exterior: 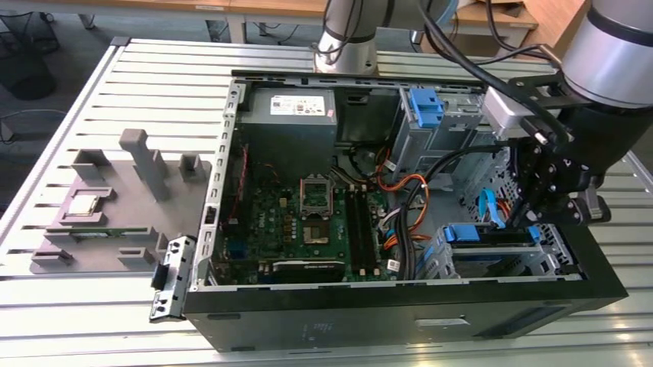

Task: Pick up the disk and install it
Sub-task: 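Insert the second disk wire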

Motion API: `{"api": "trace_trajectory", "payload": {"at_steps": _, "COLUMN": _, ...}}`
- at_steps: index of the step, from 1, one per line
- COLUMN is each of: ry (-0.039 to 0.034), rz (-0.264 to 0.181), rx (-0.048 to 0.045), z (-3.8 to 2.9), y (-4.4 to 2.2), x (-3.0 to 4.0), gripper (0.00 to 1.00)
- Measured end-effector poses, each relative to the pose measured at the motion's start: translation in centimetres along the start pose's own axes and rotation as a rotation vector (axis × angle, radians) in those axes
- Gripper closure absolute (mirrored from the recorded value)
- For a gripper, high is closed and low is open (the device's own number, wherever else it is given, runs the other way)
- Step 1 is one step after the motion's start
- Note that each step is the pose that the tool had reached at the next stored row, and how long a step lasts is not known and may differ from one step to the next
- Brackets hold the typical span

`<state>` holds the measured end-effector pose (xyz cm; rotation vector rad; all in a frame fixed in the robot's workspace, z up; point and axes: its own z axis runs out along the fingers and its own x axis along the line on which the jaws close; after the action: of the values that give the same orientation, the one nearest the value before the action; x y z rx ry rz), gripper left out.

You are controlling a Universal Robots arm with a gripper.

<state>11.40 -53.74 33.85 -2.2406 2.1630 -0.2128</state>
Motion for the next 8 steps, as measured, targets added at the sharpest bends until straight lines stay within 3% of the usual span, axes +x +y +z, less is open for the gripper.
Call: {"api": "trace_trajectory", "payload": {"at_steps": 8, "ry": -0.0008, "rz": 0.000, "rx": 0.0436, "z": 0.02, "y": 0.84, "x": 0.05, "gripper": 0.83}}
